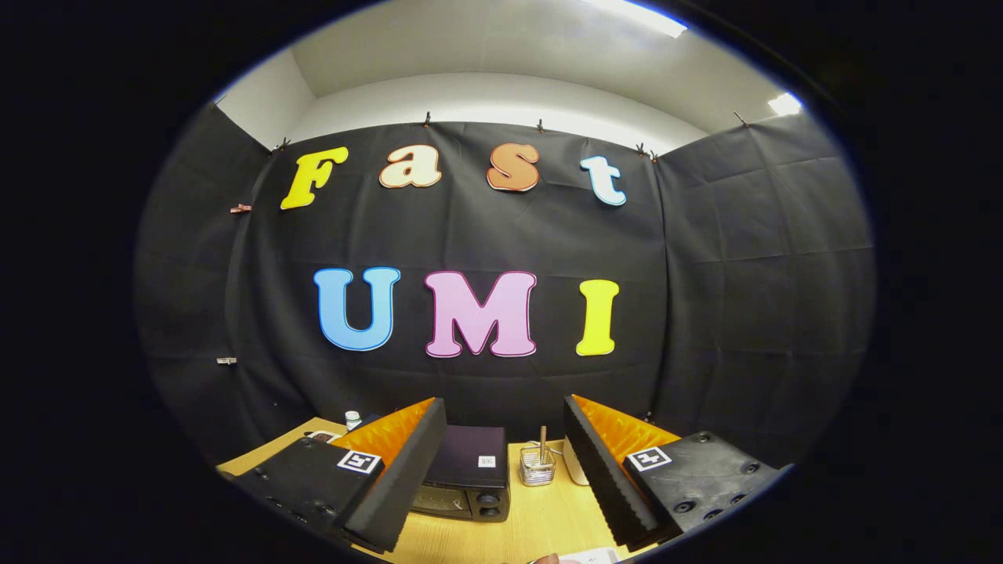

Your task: Open the toaster oven, put the food inside, and close the toaster oven door.

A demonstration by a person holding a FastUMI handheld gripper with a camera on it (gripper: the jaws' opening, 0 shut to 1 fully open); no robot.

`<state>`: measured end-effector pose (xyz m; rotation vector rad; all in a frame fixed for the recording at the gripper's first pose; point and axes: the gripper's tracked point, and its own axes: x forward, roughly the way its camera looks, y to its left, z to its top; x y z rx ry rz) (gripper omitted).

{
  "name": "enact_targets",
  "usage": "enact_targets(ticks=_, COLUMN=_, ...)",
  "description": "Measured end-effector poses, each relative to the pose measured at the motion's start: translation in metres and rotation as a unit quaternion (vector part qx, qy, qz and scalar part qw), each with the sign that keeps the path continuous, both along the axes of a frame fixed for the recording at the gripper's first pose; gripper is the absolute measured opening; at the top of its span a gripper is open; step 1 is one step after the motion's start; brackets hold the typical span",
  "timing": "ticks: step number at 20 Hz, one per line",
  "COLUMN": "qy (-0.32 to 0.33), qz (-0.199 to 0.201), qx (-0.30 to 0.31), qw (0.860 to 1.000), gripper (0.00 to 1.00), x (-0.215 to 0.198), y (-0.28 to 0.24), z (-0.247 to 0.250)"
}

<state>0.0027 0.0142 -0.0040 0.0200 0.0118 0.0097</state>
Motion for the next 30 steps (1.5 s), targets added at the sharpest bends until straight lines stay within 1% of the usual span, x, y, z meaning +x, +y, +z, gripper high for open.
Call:
enact_targets(ticks=3, qy=0.014, qz=0.011, qx=0.005, qw=1.000, gripper=0.98, x=-0.001, y=0.015, z=-0.010)
enact_targets(ticks=5, qy=0.023, qz=0.024, qx=0.004, qw=0.999, gripper=0.99, x=0.000, y=0.035, z=-0.017)
enact_targets(ticks=8, qy=0.042, qz=0.037, qx=0.019, qw=0.998, gripper=0.99, x=0.005, y=0.070, z=-0.031)
enact_targets(ticks=11, qy=0.069, qz=0.036, qx=0.021, qw=0.997, gripper=0.99, x=0.017, y=0.102, z=-0.056)
enact_targets(ticks=15, qy=0.122, qz=0.038, qx=0.028, qw=0.991, gripper=0.99, x=0.031, y=0.145, z=-0.105)
enact_targets(ticks=18, qy=0.159, qz=0.030, qx=0.024, qw=0.986, gripper=0.99, x=0.049, y=0.163, z=-0.144)
enact_targets(ticks=21, qy=0.209, qz=0.016, qx=0.032, qw=0.977, gripper=0.99, x=0.063, y=0.173, z=-0.187)
enact_targets(ticks=23, qy=0.237, qz=0.006, qx=0.025, qw=0.971, gripper=1.00, x=0.074, y=0.178, z=-0.215)
enact_targets(ticks=27, qy=0.271, qz=0.001, qx=0.003, qw=0.963, gripper=0.99, x=0.090, y=0.186, z=-0.252)
enact_targets(ticks=30, qy=0.296, qz=-0.009, qx=0.003, qw=0.955, gripper=0.99, x=0.092, y=0.183, z=-0.270)
